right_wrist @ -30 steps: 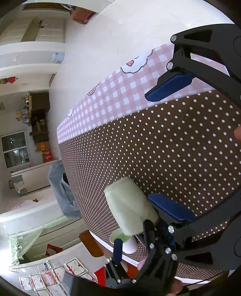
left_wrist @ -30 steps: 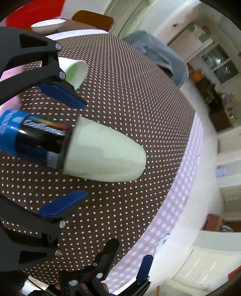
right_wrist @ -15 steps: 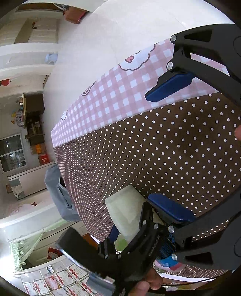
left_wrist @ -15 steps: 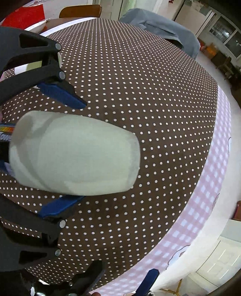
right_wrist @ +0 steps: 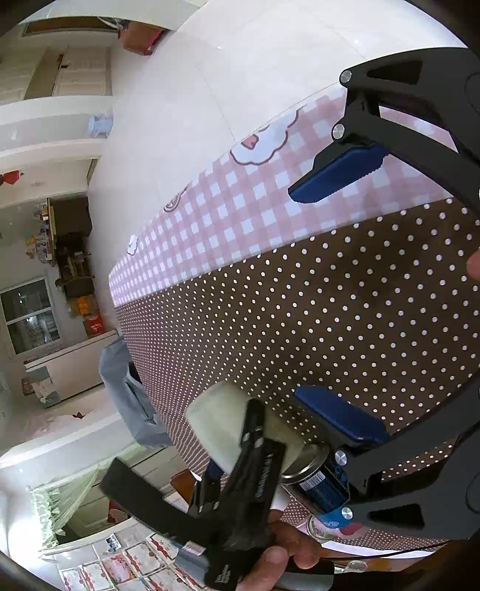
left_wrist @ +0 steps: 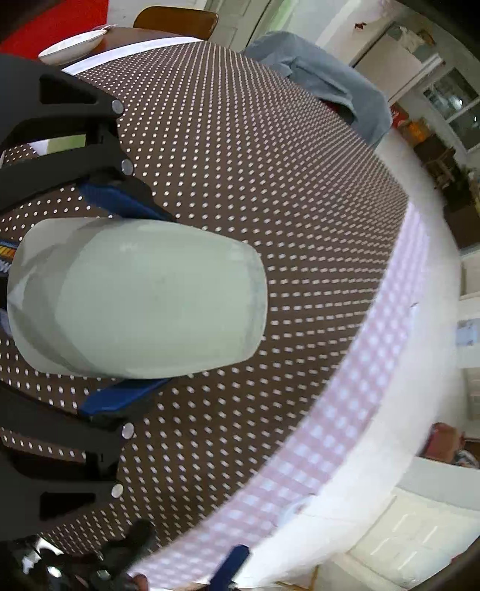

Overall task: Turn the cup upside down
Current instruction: 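Lift the pale green cup with the left gripper and lower it upright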

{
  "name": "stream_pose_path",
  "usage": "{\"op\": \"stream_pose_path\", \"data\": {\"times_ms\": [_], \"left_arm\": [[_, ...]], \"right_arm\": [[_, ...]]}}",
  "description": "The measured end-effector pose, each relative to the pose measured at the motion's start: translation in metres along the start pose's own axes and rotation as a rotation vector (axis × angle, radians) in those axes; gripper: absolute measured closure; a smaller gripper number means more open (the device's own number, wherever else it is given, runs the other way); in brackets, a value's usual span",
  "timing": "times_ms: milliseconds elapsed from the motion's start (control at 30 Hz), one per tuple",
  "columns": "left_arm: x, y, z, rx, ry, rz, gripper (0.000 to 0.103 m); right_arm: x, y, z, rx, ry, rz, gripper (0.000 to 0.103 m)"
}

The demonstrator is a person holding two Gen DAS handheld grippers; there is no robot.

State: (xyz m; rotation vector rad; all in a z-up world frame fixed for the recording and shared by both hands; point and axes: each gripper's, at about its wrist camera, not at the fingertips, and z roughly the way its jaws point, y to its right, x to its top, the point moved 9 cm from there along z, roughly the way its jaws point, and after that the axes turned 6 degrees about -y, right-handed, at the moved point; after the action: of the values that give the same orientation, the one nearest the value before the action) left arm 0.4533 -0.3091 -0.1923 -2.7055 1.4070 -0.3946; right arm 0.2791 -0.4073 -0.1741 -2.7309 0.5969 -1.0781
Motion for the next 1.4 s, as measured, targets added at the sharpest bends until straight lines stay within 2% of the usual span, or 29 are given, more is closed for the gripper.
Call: {"op": "stream_pose_path", "data": {"times_ms": [167, 267, 467, 633, 867, 967, 1233, 1400], "left_arm": [[-0.005, 0.003, -0.034, -0.021, 0.055, -0.042, 0.027], [-0.022, 0.005, -0.052, -0.028, 0.079, -0.061, 0.027], [-0.077, 0.022, -0.084, -0.054, 0.128, -0.11, 0.027], [-0.141, 0.041, -0.098, -0.087, 0.151, -0.16, 0.027], [-0.211, 0.063, -0.087, -0.155, 0.155, -0.274, 0.027], [-0.228, 0.068, -0.077, -0.186, 0.155, -0.324, 0.027], [-0.241, 0.071, -0.047, -0.193, 0.138, -0.407, 0.027], [-0.241, 0.071, -0.032, -0.167, 0.083, -0.426, 0.027]], "right_arm": [[-0.001, -0.003, -0.02, 0.001, 0.028, -0.001, 0.006], [-0.005, -0.007, -0.033, 0.003, 0.046, -0.007, 0.006], [-0.017, -0.019, -0.059, 0.015, 0.083, -0.025, 0.006], [-0.039, -0.034, -0.077, 0.032, 0.099, -0.058, 0.006], [-0.073, -0.048, -0.097, 0.044, 0.099, -0.091, 0.006], [-0.079, -0.049, -0.102, 0.049, 0.105, -0.091, 0.006], [-0.096, -0.061, -0.118, 0.063, 0.11, -0.113, 0.006], [-0.103, -0.068, -0.128, 0.073, 0.128, -0.124, 0.006]]}}
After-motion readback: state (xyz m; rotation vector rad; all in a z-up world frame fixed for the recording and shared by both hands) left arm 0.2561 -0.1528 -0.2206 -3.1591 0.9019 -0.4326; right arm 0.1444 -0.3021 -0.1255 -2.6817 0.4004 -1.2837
